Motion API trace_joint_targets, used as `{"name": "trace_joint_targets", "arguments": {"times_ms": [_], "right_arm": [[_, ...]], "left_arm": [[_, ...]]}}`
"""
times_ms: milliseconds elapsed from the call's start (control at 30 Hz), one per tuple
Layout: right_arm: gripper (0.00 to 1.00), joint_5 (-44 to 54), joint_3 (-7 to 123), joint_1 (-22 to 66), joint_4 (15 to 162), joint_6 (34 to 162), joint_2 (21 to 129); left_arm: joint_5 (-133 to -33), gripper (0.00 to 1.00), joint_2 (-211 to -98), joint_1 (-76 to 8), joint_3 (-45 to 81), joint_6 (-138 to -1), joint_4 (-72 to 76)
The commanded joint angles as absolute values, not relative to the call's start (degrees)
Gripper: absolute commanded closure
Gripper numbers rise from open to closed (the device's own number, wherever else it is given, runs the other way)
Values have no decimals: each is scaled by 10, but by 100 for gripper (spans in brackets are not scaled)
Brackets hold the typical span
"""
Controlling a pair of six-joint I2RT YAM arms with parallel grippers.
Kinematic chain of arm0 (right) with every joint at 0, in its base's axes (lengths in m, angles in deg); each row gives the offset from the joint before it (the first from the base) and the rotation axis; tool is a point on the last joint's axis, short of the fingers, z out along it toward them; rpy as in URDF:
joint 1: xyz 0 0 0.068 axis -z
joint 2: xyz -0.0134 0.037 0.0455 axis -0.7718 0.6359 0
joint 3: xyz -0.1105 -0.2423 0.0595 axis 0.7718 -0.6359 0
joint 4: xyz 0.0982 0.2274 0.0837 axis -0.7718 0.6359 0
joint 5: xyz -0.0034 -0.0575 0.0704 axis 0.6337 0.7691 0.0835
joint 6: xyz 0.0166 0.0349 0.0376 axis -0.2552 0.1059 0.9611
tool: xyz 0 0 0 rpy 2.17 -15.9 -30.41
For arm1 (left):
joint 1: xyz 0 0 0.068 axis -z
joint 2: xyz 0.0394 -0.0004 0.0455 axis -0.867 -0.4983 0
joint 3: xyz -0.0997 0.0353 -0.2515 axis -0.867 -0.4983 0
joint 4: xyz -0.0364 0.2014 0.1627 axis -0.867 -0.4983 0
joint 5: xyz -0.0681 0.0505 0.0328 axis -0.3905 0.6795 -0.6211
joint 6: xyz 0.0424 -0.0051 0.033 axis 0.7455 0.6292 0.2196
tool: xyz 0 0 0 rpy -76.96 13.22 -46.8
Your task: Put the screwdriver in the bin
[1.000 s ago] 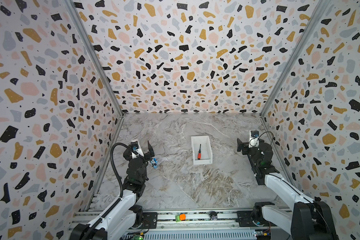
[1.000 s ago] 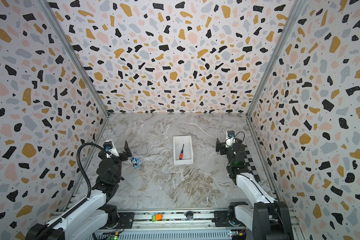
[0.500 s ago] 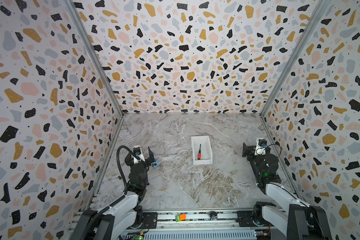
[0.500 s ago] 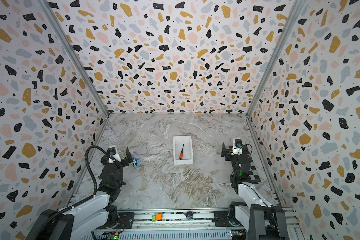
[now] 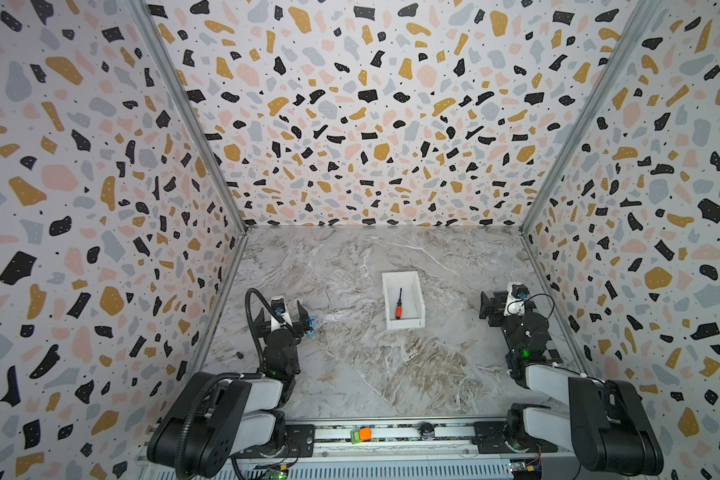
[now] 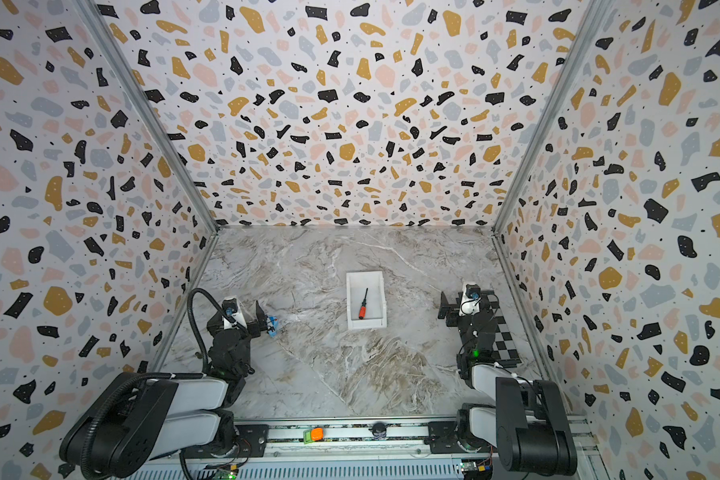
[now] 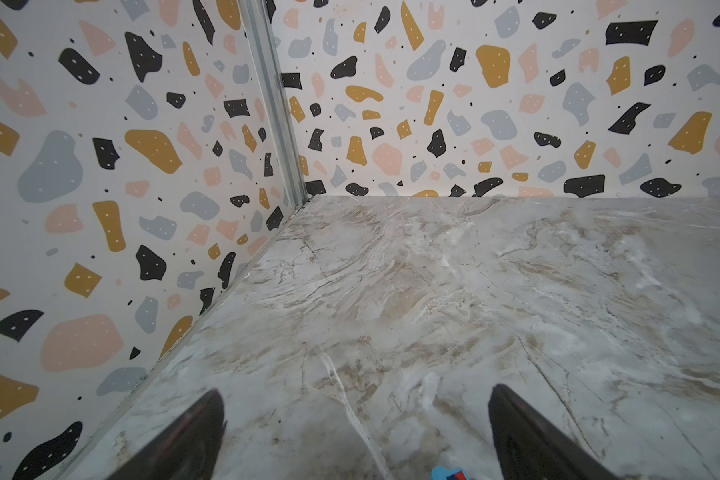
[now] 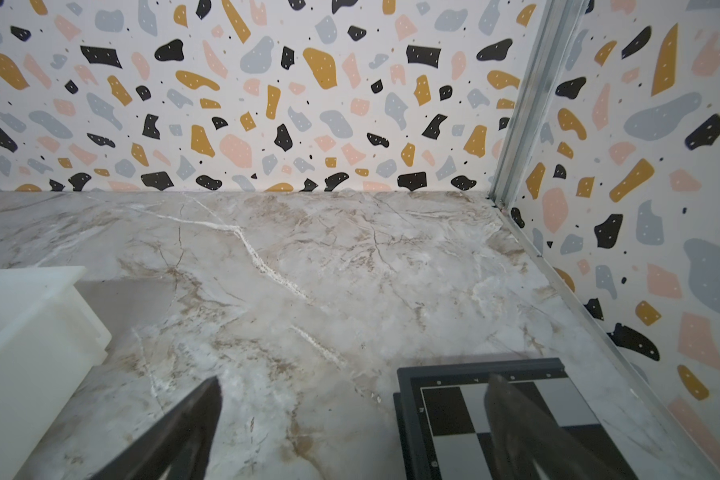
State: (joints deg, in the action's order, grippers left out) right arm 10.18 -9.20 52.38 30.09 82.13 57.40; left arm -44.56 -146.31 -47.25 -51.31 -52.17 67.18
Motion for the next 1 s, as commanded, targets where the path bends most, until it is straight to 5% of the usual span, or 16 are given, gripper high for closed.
{"name": "trace_joint_targets", "arguments": {"times_ms": [0,200,367,567,967], "right_arm": [[1,119,-94,510,250,827,582],[1,163,-81,468,244,794,617],[1,148,-100,456,88,771,733],[1,80,-55,491,202,789,726],[1,110,-60,475,198,781,721]], "left_arm": [[-437,0,-1474,-476,-497,-514,726],[-448,0,-1501,-477,-500,-510,754],[-462,0,-1514,-482,-487,-510,738],[-541,0,-1524,-531,-444,-537,666],[-548,0,-1521,-540,-443,-543,661]]}}
